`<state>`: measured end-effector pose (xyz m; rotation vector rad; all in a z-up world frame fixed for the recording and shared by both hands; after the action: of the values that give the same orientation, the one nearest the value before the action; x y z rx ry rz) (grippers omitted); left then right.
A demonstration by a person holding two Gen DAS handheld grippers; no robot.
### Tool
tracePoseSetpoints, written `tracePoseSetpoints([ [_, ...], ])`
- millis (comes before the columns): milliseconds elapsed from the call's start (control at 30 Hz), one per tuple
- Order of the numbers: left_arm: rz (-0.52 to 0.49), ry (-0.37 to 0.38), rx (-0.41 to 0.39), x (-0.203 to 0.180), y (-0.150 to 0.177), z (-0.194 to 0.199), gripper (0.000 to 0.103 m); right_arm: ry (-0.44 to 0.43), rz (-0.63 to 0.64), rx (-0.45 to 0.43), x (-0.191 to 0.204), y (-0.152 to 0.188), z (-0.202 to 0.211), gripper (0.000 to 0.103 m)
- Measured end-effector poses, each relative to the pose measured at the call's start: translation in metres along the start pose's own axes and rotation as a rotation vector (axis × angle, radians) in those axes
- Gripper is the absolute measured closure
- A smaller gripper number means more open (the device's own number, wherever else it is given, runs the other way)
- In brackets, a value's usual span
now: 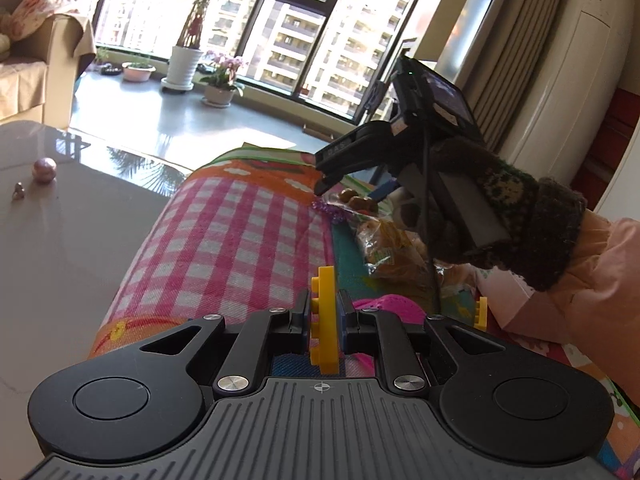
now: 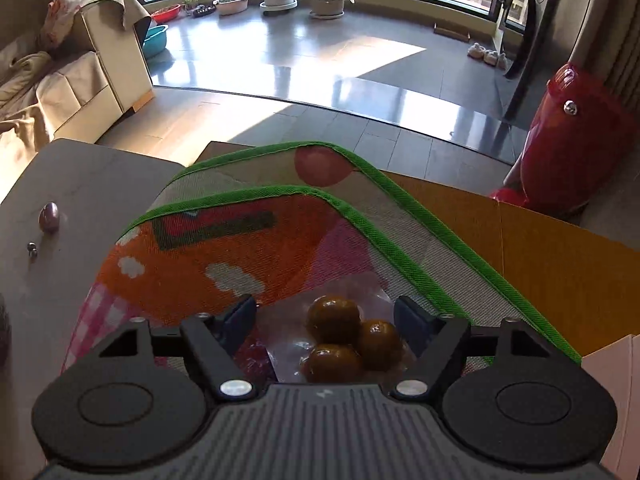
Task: Organize objects
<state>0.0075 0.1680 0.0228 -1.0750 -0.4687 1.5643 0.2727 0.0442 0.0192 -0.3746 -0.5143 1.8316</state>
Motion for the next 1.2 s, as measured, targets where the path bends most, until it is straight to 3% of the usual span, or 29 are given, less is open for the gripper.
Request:
tracePoseSetpoints([
  [100,0.019,0.007,-0.001,0.005,0.001,-0.002,0.088,-0.059,0.035,0.025,-0.002,0.023,0.027,0.033],
  [300,0.032,0.039,0.017,0.006,0.004,-0.011,0.088,-0.227,0.111,0.204,-0.006,0.093,0.083,0.029],
  [367,0.028,0.047,0.023,0.004,0.005,-0.012,0.088,-0.242,0.135,0.197,-0.011,0.099,0.103,0.029],
  [467,0.024,0.05,0.025,0.003,0.006,-0.013,0.088,-0.106,0.144,0.027,-0.033,0.074,0.131,0.02],
  [533,0.029,0.048,0.022,0.003,0.006,-0.012,0.088,-0.019,0.072,-0.021,-0.057,0.049,0.13,0.02],
  [600,0.033,0.047,0.017,0.003,0.006,-0.011,0.088,0.03,-0.003,-0.017,-0.081,0.028,0.114,0.02],
  [700,0.031,0.047,0.018,0.002,0.007,-0.01,0.088,0.127,-0.008,0.031,-0.092,0.017,0.08,0.026],
  [833,0.021,0.047,0.03,-0.001,0.008,-0.013,0.088,0.217,0.043,0.083,-0.09,0.018,0.042,0.05],
  [1033,0.025,0.038,0.037,0.0,0.009,-0.016,0.088,0.24,0.053,0.105,-0.089,0.017,0.018,0.065],
  [1200,0.022,0.035,0.038,-0.002,0.009,-0.016,0.088,0.14,0.006,0.141,-0.09,0.034,0.03,0.07],
])
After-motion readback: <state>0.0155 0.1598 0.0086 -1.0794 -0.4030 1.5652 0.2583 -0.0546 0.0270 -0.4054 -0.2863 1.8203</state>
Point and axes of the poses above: each gripper's, at about its wrist camera, not at the fingertips, and z roughly against the way its jaws point, x to its left, y to its underside, the point moved 1 cm from there along -z, roughly the way its jaws point, and after that the axes turned 1 degree about y, right-handed, at the moved point
